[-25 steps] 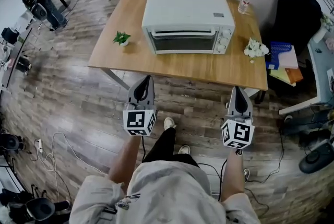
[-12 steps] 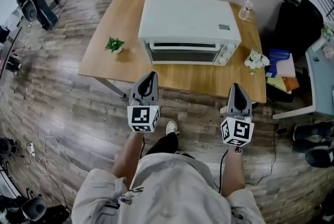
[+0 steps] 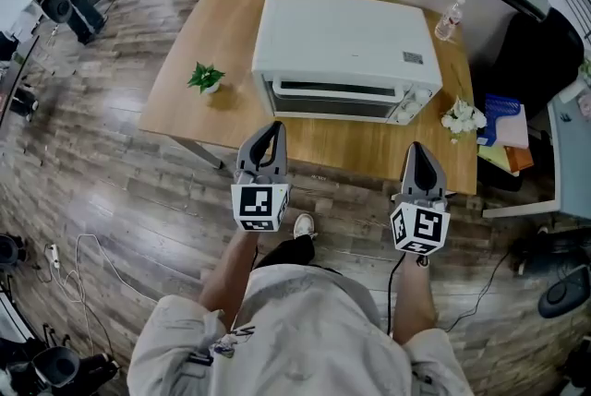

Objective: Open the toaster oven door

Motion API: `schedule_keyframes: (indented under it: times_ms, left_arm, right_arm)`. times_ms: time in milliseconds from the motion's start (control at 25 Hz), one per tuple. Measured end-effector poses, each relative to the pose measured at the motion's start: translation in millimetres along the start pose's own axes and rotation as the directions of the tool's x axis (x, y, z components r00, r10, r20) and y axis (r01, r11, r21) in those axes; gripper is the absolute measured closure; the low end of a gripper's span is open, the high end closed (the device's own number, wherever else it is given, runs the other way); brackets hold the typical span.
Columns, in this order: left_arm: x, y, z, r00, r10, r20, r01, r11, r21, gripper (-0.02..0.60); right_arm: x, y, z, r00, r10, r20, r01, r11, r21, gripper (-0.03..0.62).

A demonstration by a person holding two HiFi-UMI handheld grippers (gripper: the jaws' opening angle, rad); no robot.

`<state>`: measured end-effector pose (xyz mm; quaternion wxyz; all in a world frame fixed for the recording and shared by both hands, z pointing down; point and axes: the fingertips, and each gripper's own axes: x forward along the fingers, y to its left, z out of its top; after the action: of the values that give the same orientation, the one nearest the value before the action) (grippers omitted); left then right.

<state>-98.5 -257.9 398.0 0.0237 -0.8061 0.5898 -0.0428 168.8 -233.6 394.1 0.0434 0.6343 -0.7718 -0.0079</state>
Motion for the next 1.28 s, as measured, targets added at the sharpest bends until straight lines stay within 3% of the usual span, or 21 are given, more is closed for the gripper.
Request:
schedule_keyframes:
  times_ms: [200, 480, 640, 840, 1000, 1160, 1280]
  left_arm:
    - [3, 7, 0, 1.0, 0.01, -0.012, -0.01, 1.0, -0.01, 0.561]
    - [9, 12, 0, 0.999, -0.005, -0.036, 0.006, 1.0, 0.015, 0.306]
    - [10, 16, -2, 0.999, 0.012, -0.049, -0.01, 0.999, 0.039, 0.212]
    - [11, 15, 2, 0.999, 0.006, -0.048, -0.002, 0.997, 0.077, 0.206]
    - [16, 9, 1, 0.995, -0.034, -0.096, 0.051, 0.982, 0.181, 0.206]
    - [24, 3, -4, 0.983, -0.053, -0.174, 0.105, 0.946, 0.308, 0.206]
    - [32, -2, -3, 0.976, -0.06, -0.21, 0.144, 0.898, 0.415, 0.206]
  right_arm:
    - [6, 2, -4, 1.0, 0.002, -0.003, -0.002, 1.0, 0.013, 0.571]
    - [8, 10, -9, 1.0, 0.011, -0.006, -0.011, 1.0, 0.017, 0.572]
    - [10, 15, -7, 1.0, 0.019, -0.001, -0.019, 1.0, 0.02, 0.572]
    - [8, 17, -8, 1.0, 0.02, -0.002, -0.02, 1.0, 0.016, 0.572]
    - [6, 17, -10, 1.0, 0.016, -0.009, -0.015, 1.0, 0.017, 0.572]
    - [3, 13, -12, 1.0, 0.005, -0.016, -0.004, 1.0, 0.019, 0.572]
    - [2, 9, -13, 1.0, -0.004, -0.02, 0.004, 1.0, 0.021, 0.572]
